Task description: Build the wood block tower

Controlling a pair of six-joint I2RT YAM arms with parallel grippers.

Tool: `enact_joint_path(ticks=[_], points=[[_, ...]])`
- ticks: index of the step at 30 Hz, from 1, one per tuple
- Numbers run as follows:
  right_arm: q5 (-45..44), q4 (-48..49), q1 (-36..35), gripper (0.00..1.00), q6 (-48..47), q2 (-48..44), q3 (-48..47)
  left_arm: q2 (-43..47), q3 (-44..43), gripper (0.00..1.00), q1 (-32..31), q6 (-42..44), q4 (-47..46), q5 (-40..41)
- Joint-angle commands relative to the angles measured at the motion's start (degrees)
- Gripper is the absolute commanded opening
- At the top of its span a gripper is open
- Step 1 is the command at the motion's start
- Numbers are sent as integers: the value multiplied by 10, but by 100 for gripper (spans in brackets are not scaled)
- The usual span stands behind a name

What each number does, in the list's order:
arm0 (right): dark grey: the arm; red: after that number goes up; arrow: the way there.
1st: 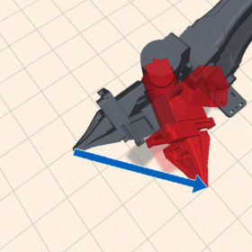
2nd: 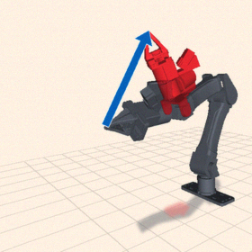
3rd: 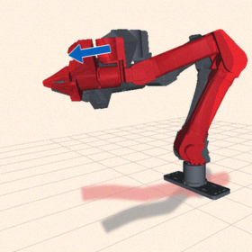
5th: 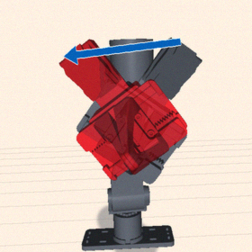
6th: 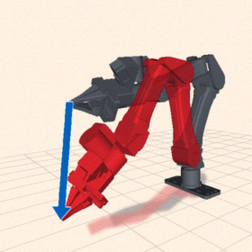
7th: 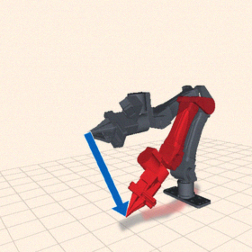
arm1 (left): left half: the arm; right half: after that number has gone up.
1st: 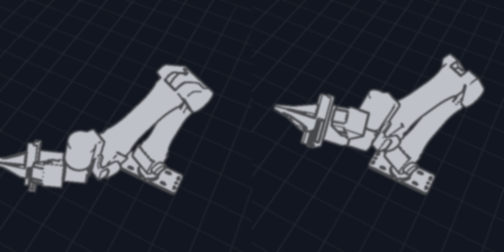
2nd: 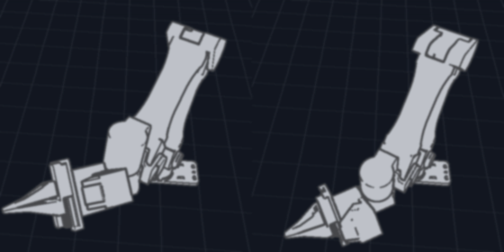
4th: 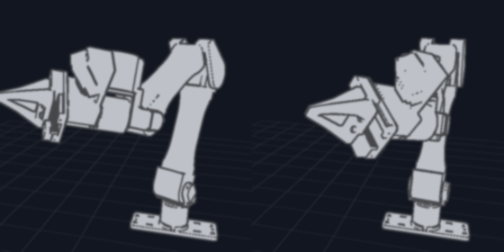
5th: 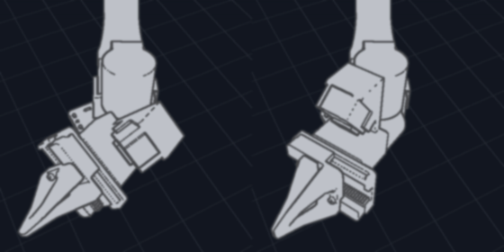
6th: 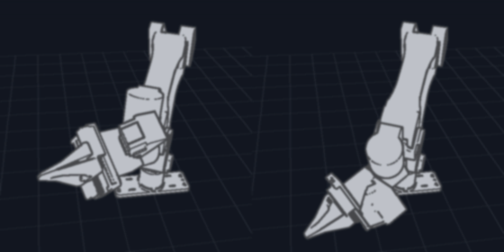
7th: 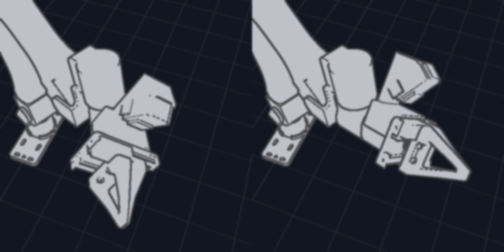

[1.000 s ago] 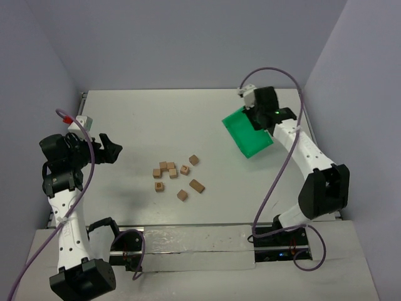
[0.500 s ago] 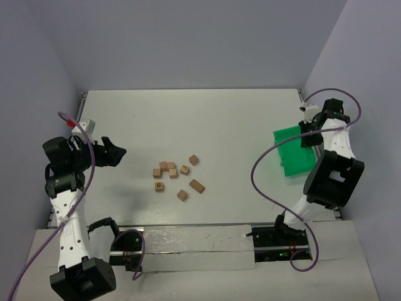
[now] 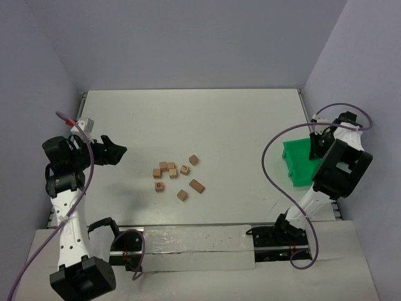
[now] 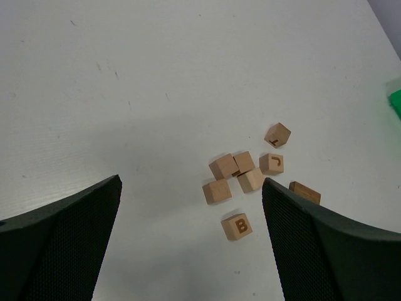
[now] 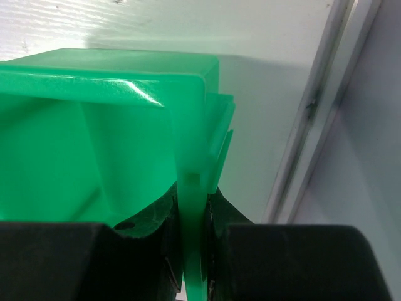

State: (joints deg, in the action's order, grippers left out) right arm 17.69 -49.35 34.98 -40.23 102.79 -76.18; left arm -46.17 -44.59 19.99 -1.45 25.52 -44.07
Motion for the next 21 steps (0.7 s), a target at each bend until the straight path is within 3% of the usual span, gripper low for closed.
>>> enact_joint_path(ticks=[1,17,21], points=[[14,3,13,0,-21,-7,5,-9,-1,99,4,-21,-44,-14],[36,12,60,0,-24,-5,69,-9,5,99,4,-41,-59,-7],[40,10,62,6,-21,5,72,-11,1,99,5,-40,-54,-3]])
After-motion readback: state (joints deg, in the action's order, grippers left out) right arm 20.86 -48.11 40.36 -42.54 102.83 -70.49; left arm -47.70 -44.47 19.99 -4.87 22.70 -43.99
